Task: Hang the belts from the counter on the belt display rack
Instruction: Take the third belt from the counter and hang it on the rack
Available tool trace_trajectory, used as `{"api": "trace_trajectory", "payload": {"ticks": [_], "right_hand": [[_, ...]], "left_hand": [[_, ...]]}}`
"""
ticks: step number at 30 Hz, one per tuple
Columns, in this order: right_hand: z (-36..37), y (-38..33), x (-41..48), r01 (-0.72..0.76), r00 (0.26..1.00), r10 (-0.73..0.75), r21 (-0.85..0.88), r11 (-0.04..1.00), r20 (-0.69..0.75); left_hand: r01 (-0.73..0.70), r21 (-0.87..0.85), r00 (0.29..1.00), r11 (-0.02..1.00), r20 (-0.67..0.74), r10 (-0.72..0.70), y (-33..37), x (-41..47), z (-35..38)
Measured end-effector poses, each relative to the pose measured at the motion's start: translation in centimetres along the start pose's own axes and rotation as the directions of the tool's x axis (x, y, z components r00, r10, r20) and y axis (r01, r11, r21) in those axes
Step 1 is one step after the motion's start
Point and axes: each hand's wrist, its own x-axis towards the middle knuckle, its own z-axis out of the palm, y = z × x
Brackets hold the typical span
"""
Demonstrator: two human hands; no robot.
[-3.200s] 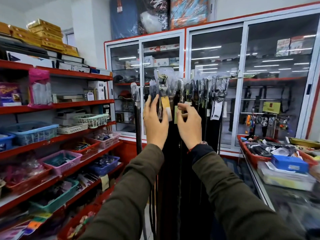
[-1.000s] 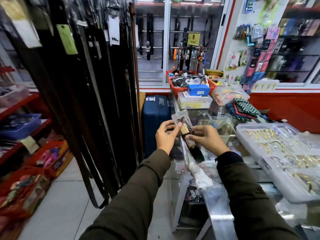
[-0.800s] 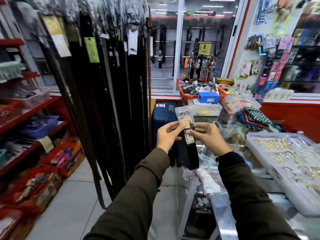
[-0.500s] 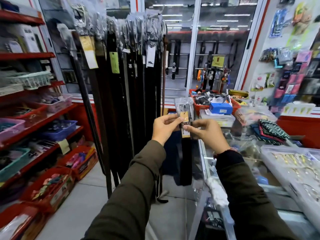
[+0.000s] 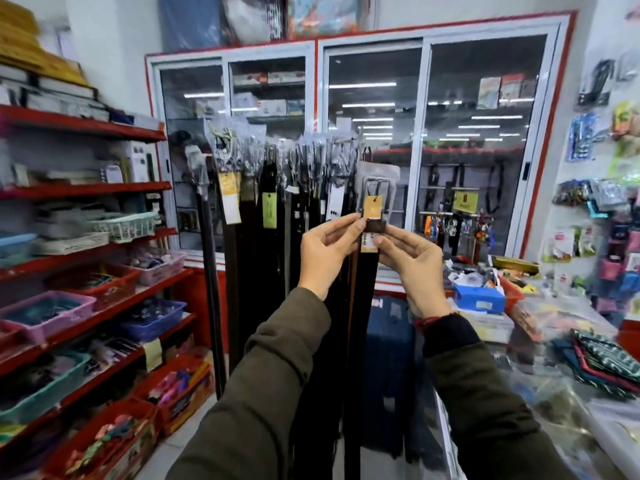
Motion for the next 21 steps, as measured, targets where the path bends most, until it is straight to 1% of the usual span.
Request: {"api": "trace_trajectory", "payload": {"ticks": [3, 6, 11, 15, 18, 21], "right_hand": [[0.9, -1.9, 2.9, -0.006, 1.0, 0.003, 0.106, 0.994, 0.026], [2.0, -3.6, 5.3, -0.016, 0.999, 0.01, 0.12, 0.993, 0.052], [3.4, -4.7, 7.9, -0.054, 0.998, 0.051, 0.1, 0.994, 0.035], [3.8, -5.1, 8.9, -0.015, 1.0, 0.012, 0.12, 0.993, 0.021], [3.6, -4.7, 9.1, 0.027, 1.0, -0.027, 0.048, 0.999, 0.014], [3.6, -3.6, 9.3, 0.017, 1.0, -0.017, 0.012, 1.0, 0.024]], "left_hand": [[-0.064, -0.015, 0.997, 0.998, 0.038, 0.065, 2.1, 2.2, 0.9], [-0.091, -0.041, 0.996, 0.995, -0.004, 0.091, 3.9, 4.4, 1.9], [-0.027, -0.1, 0.995, 0.995, -0.099, 0.017, 5.2, 6.9, 2.9], [-0.004, -0.15, 0.992, 0.989, -0.125, -0.015, 5.3, 7.8, 3.2], [0.021, -0.178, 0.99, 0.984, -0.133, -0.045, 4.7, 8.2, 3.1], [0.039, -0.176, 0.984, 0.984, -0.163, -0.068, 3.7, 8.4, 2.6]]}}
